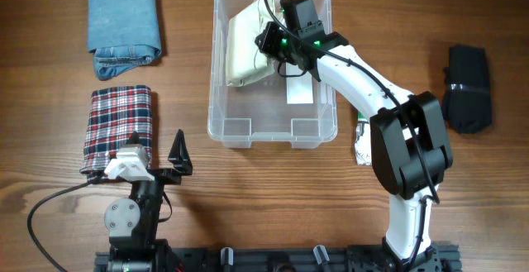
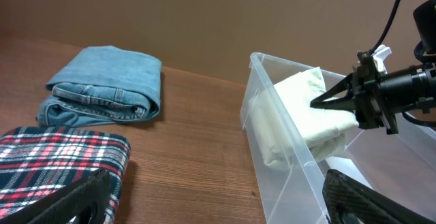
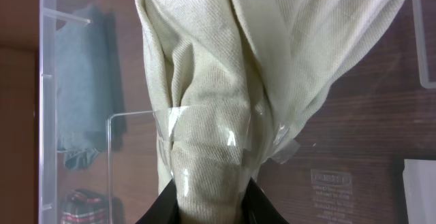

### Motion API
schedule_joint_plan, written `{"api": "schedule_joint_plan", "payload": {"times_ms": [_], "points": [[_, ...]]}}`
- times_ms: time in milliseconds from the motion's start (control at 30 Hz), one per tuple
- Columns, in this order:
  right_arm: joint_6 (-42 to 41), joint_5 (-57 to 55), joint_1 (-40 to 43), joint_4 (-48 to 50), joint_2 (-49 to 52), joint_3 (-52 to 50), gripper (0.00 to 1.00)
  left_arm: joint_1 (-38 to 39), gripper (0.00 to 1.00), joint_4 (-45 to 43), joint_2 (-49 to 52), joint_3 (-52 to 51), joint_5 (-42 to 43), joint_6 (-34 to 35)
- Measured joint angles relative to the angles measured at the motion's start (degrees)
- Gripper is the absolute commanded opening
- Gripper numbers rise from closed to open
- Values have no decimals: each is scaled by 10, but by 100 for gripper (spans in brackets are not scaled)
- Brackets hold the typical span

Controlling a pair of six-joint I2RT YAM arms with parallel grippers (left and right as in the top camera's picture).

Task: Pack container
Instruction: 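Lower the cream cloth into the bin's upper left and release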

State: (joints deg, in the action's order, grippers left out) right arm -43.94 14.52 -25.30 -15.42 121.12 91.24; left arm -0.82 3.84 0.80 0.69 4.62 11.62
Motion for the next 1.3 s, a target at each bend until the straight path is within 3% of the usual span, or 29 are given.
{"api": "schedule_joint_plan", "payload": {"times_ms": [100,300,633,700,833,1033,1067,1100,1200,1300], "points": [[0,0,0,0,1,0,26,0,100,0,0,0,0,0],[-6,2,0,-2,1,1,72,0,100,0,0,0,0,0],[25,-29,0,-71,1,15,81,0,100,0,0,0,0,0],[48,-48,0,-100,1,33,88,0,100,0,0,0,0,0],[87,-70,0,-149,1,78,89,0,100,0,0,0,0,0],[137,-128,0,-207,-1,141,75,0,100,0,0,0,0,0],[144,-143,0,-214,-1,142,69,0,100,0,0,0,0,0],[152,-155,0,-221,-1,142,51,0,100,0,0,0,0,0],[169,-189,0,-240,-1,142,16,0,100,0,0,0,0,0],[176,-211,0,-244,-1,142,4,0,100,0,0,0,0,0]]}}
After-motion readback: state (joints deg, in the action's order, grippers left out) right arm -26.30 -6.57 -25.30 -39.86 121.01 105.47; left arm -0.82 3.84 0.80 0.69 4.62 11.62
